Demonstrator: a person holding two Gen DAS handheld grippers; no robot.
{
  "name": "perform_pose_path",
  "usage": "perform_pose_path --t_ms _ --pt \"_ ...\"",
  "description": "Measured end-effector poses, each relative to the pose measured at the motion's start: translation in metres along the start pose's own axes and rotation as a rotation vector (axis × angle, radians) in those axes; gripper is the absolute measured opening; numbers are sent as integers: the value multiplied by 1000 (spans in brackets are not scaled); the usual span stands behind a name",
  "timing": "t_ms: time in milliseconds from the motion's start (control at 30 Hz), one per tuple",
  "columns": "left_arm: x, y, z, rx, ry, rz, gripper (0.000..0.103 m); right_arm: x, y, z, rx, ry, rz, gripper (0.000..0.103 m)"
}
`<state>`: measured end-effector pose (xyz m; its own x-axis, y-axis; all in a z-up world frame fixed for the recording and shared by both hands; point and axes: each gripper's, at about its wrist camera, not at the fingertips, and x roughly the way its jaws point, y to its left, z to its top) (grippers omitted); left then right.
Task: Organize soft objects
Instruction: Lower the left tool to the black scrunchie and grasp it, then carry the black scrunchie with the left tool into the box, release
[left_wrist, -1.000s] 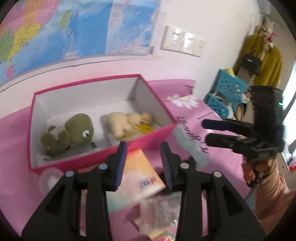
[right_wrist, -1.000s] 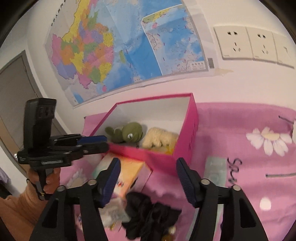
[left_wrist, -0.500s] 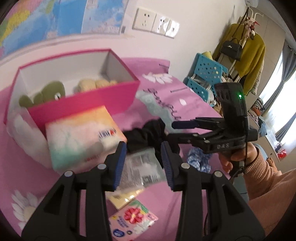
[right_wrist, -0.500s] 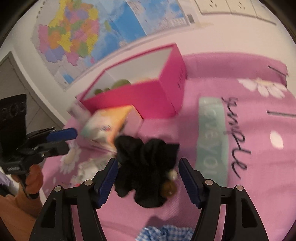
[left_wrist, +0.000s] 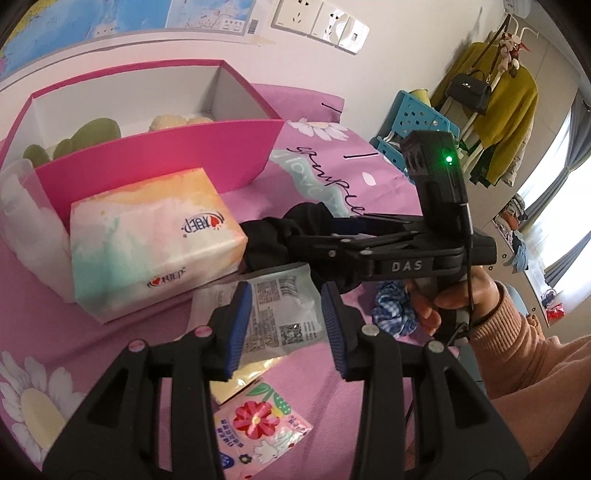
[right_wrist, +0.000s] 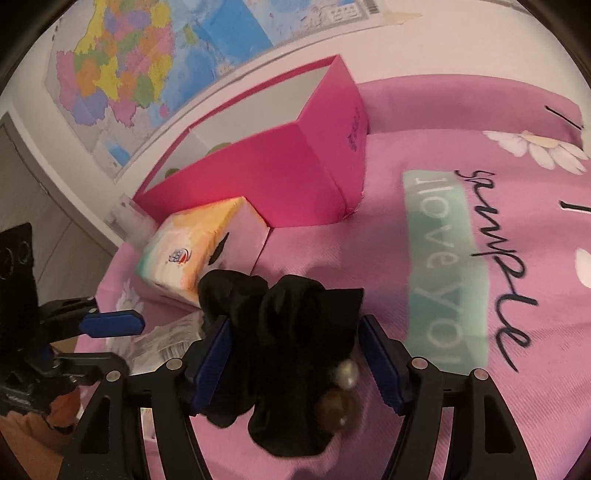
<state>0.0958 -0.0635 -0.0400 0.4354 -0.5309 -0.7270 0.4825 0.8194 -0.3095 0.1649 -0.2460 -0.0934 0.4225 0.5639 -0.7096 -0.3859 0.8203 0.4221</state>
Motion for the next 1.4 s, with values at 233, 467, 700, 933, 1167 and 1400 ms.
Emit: perform_pose_path --t_ms 233,467,700,933,1167,1400 --pt "1 4 4 -13 6 -35 41 -11 1 -2 -15 -27 2 19" --pt "3 -2 18 3 -1 -84 57 -60 15 4 -53 -141 53 15" --pt "-11 -9 48 45 -83 -84 57 -101 42 25 -135 -232 91 15" --pt "-27 -9 83 74 -154 -38 44 -106 58 63 -193 -279 86 15" --pt "-29 10 127 49 -179 48 36 -93 60 112 -220 -308 65 15" --pt "-9 43 167 -15 -139 134 34 -61 53 157 -217 -300 44 15"
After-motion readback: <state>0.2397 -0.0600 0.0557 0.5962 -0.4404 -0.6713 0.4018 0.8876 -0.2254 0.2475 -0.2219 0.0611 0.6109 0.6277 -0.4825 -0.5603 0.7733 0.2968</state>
